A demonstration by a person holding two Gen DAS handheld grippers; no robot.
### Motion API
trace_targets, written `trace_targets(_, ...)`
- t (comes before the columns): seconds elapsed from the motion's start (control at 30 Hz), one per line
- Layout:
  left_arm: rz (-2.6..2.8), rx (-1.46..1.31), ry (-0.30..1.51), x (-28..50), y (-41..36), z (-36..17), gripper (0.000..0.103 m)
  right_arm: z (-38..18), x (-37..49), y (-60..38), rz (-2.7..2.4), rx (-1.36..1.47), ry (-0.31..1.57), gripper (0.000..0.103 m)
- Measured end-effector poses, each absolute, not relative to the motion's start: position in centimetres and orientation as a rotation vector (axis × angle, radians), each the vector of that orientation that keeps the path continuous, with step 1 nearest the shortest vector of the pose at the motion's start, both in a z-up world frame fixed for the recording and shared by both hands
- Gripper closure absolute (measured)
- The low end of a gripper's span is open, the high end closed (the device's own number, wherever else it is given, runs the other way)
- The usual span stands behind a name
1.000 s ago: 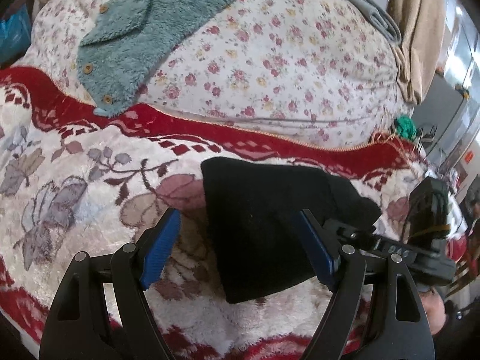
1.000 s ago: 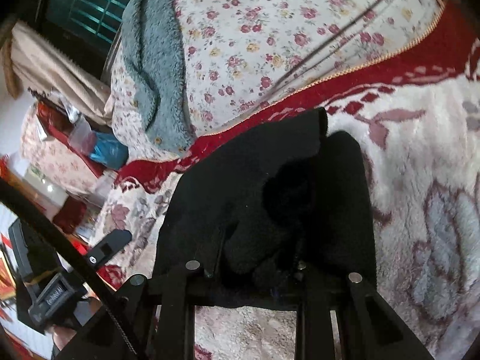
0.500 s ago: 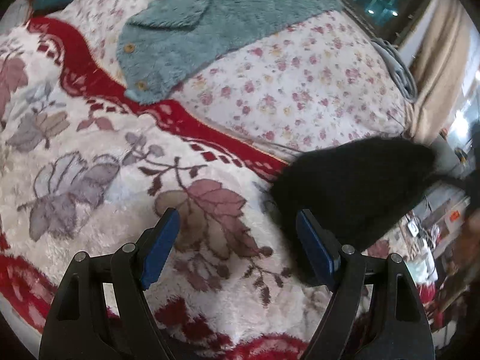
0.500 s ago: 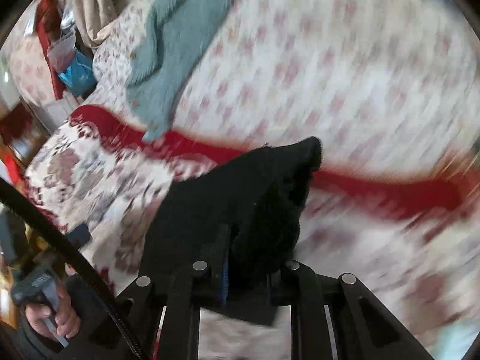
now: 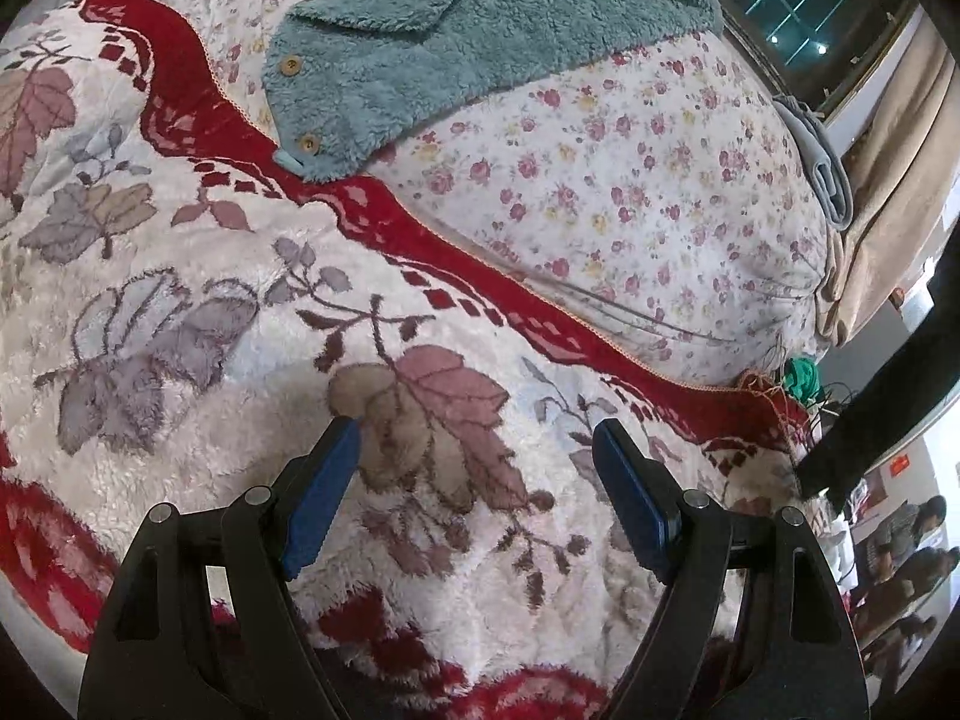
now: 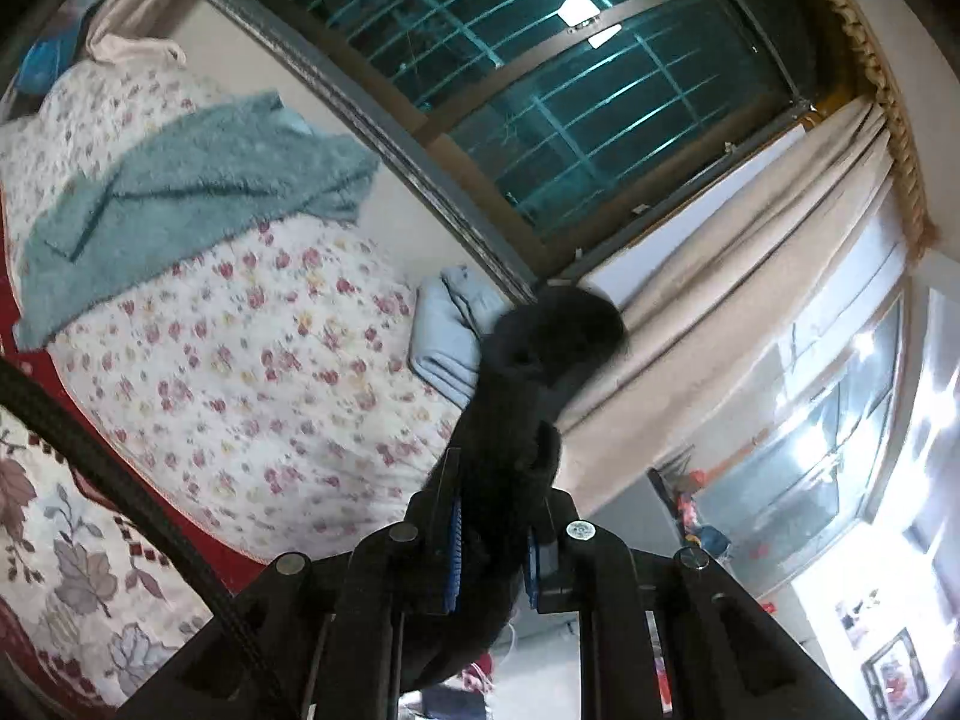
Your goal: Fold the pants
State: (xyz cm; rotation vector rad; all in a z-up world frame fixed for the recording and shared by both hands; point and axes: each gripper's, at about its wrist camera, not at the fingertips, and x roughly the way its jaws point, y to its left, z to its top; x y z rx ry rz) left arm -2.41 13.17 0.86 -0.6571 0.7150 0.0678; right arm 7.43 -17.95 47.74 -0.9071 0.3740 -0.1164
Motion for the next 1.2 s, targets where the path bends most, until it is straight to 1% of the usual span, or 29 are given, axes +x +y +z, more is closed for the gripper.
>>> trace_targets(0.23,0.108,-0.662,0.684,-3.2,13.5,1.6,0.023,44.7,7.2,-16.1,-0.011,-0.905,0.439,0.089)
trace_targets(0.37,0.192,-0.638,0.570,-6.5,13.4,3.7,0.023,41.5,7.9,-12.4,0.139,-0.861,0.495,0.089)
trace_targets(0.53,0.258,-0.684,0.496,-10.3,14.0,3.7,0.023,34.3,8.6,-4.1,0.336,-0.883,0.567,0.089)
trace_targets(0.7,0.301,-0.729,0.472,-11.7,14.7,2.9,0.023,26.3,7.9,4.9,0.520,-0.961,0.624,0.089)
trace_targets(0.83,0.304,-0.749,0.483,-11.5,15.0,2.4,0.023,22.6,7.2,10.4,0.652,-0.939,0.665,0.089)
trace_targets(1.07,0.356,-0.796,0.410,-13.2,16.3,2.1,0.023,15.5,6.2,19.9,0.811,-0.855,0.750,0.089)
trace_targets(1.2,0.353,-0.821,0.429,-13.0,16.9,1.5,0.023,12.4,4.8,24.1,0.916,-0.774,0.773,0.089)
